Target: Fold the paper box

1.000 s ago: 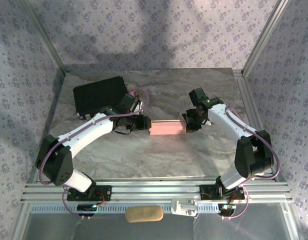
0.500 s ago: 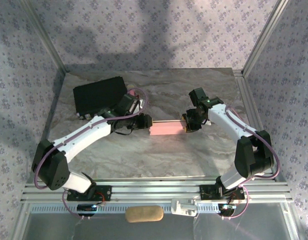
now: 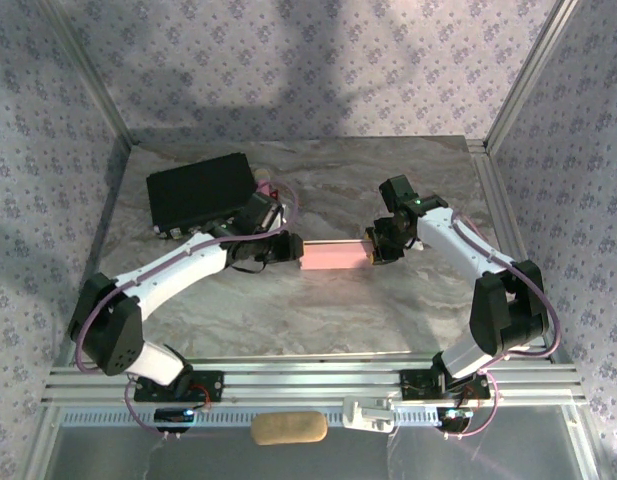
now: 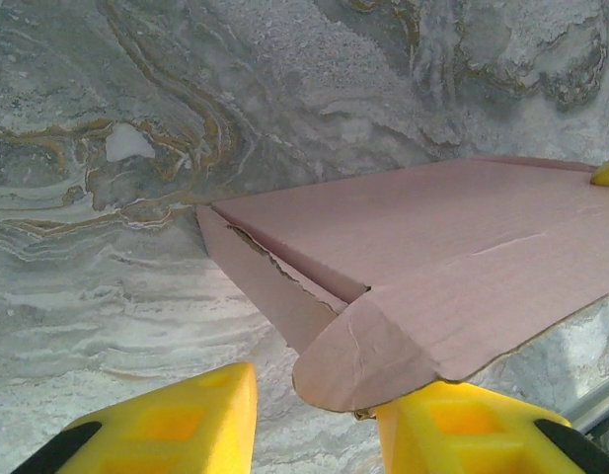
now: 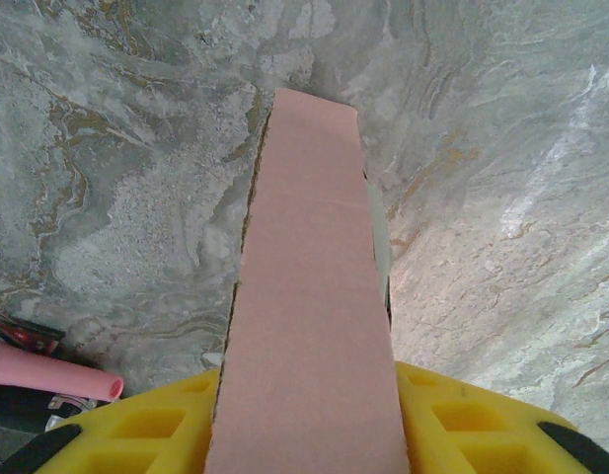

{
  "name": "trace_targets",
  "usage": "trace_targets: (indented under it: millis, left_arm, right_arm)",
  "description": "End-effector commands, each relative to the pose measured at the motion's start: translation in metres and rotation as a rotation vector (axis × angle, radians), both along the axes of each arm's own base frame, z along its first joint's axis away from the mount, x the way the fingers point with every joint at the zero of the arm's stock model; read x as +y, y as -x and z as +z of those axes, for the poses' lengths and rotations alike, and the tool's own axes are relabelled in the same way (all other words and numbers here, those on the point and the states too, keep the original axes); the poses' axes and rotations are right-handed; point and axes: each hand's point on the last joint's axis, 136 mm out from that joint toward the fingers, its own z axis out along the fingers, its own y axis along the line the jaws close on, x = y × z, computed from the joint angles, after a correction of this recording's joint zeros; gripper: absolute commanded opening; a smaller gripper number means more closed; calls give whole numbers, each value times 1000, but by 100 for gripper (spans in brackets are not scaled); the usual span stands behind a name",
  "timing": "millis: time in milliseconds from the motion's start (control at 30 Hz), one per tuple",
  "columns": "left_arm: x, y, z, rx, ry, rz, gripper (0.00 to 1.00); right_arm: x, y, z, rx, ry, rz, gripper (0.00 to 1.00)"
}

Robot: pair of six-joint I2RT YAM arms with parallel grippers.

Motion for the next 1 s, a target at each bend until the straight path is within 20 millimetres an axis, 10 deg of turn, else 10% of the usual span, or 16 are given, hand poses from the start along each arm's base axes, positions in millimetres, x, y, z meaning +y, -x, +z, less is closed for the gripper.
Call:
trace_targets:
  millis: [0,300,967]
  left_arm:
    - [0,-2,-2,-25,-4,8,36]
    - [-3,0,31,-90,75,18,43]
    - [-4,0,-18,-21,10,24,22]
  right_arm:
    - [-6,6,-8,46,31,-3,41]
    - [-6,5,-10,52,28,-2,40]
    - [-7,3,-8,45,23,-4,40]
